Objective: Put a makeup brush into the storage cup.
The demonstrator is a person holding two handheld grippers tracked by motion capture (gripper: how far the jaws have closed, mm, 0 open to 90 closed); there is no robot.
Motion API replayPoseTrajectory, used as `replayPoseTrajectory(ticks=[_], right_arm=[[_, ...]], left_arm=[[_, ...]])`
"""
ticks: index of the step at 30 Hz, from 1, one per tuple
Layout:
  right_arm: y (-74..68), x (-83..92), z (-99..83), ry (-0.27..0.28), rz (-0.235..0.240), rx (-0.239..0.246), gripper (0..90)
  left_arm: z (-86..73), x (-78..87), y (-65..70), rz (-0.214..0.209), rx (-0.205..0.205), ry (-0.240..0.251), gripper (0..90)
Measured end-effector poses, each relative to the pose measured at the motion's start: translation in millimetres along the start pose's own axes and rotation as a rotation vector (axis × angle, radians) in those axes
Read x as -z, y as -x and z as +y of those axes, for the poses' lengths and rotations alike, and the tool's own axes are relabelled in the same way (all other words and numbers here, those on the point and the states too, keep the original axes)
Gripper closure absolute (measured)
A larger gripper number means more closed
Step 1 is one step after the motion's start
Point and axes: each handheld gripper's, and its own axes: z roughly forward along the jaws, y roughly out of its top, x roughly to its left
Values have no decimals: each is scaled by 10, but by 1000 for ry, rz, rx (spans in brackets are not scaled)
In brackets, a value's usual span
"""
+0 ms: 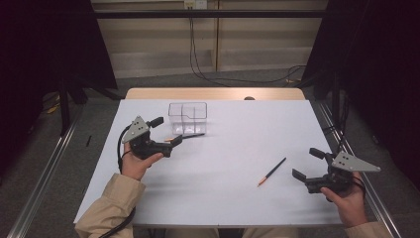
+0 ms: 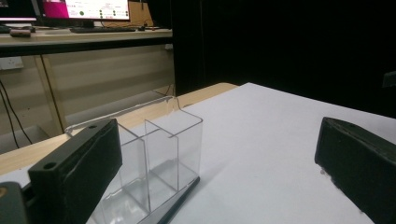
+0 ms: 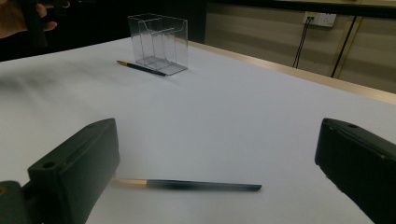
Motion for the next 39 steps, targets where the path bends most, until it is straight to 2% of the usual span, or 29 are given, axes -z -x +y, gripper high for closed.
replayPoseTrajectory(ticks=[13,20,39], right_arm=[[-5,-1,-4,-7,4,3,0],[-5,-1,-5,-3,6,1,0],[-5,-1,-9,-5,9,0,0]], left_arm=[[-13,-274,5,-24,4,-9,5],[-51,-403,-39,-20,17,-30,5],[-159,-570,-203,40,39,-68,5]])
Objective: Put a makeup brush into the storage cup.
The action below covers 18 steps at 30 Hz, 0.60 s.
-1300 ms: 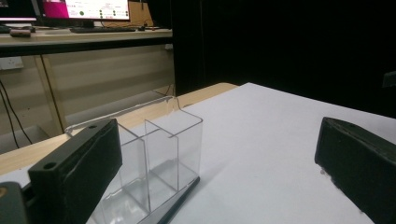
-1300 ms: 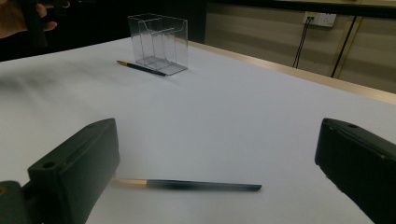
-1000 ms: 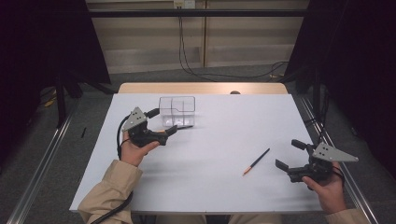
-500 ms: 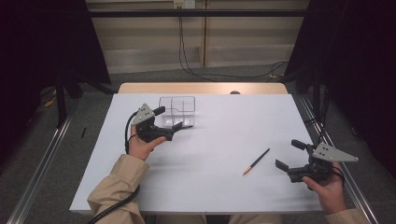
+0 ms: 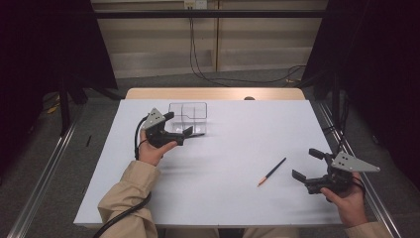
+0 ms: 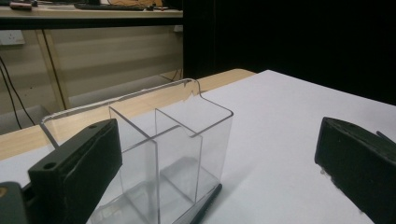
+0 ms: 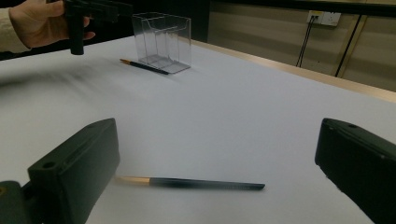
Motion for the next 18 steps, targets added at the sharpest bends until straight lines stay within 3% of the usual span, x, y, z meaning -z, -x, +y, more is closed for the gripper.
replayPoseTrajectory(ticks=[7,11,18], right_arm=[[1,5,-3,1,0,0,0],[3,11,-5,-1,1,-1,0],[-3,9,-2,0,3,3,0]], left_arm=[[-15,-18,21,-6,-21,-22,7],[-10,5,14,-2,-47,-55,9],[28,-3,18,-18,-48,-119,13]])
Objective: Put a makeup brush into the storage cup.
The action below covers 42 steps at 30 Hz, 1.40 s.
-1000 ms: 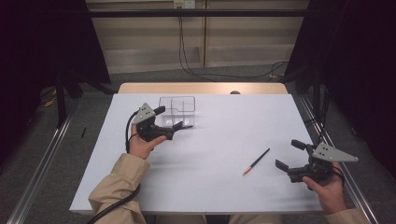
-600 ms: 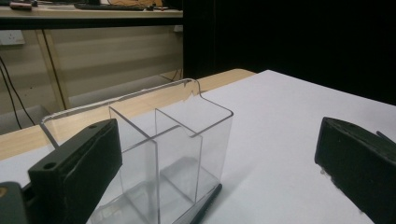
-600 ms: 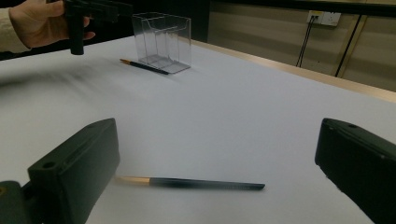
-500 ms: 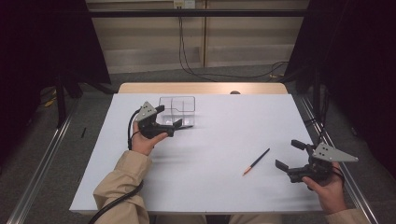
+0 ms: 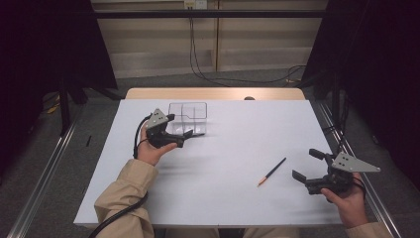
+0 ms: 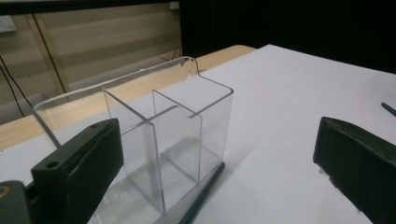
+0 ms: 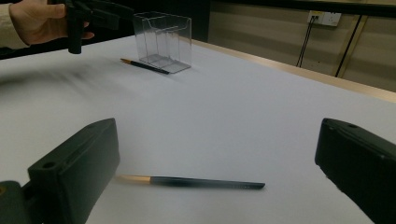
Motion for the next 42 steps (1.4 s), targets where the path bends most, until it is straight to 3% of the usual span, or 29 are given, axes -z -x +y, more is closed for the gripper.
replayPoseTrajectory(ticks=[12,15,24,26,32,38,42], right_arm=[[6,8,-1,-1,-3,1,0],[5,11,-1,-1,-4,2,0],[5,12,-1,0,-3,1,0],[5,14,-2,0,-5,1,0],[2,17,1,0,-2,2,0],[2,16,-1,0,0,1,0],[3,17,-2,0,1,0,0]], left_arm=[[34,-46,-8,-44,-24,-140,13],[42,-63,-7,-47,-49,-197,13],[47,-104,-13,-77,-66,-310,13],[51,-117,-9,-90,-50,-335,13],[73,-147,-24,-87,-51,-420,16],[66,-183,-44,-107,-78,-507,31],[60,-206,-49,-107,-76,-541,44]])
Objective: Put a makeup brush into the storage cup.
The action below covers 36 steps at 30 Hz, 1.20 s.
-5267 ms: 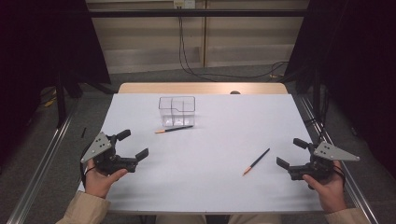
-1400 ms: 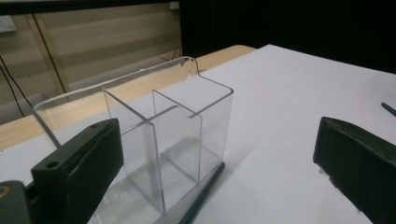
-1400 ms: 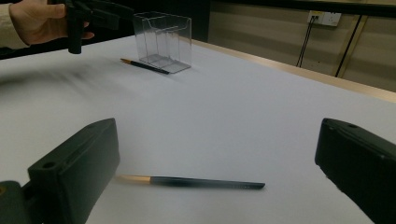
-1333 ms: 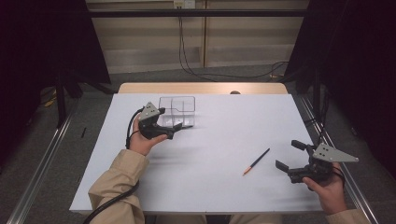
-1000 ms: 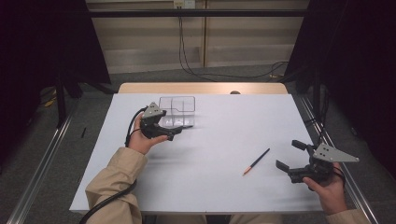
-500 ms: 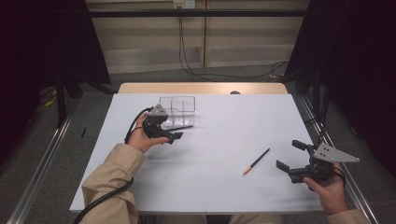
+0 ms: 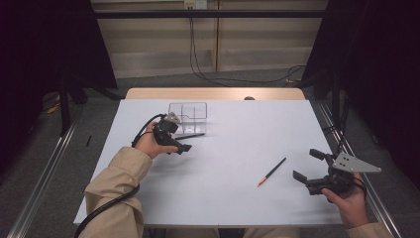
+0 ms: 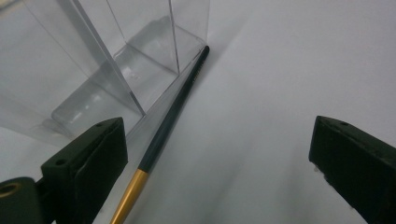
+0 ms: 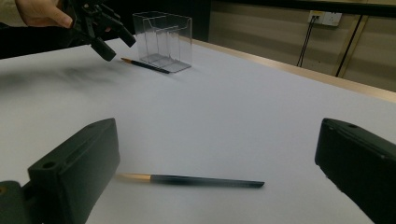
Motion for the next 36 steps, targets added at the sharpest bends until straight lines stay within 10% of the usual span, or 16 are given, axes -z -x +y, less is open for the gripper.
replayPoseTrajectory(ticks=[36], right_arm=[[-6,4,-4,0,16,3,0]], left_arm=[[19,-177,-210,-1,10,-176,318]])
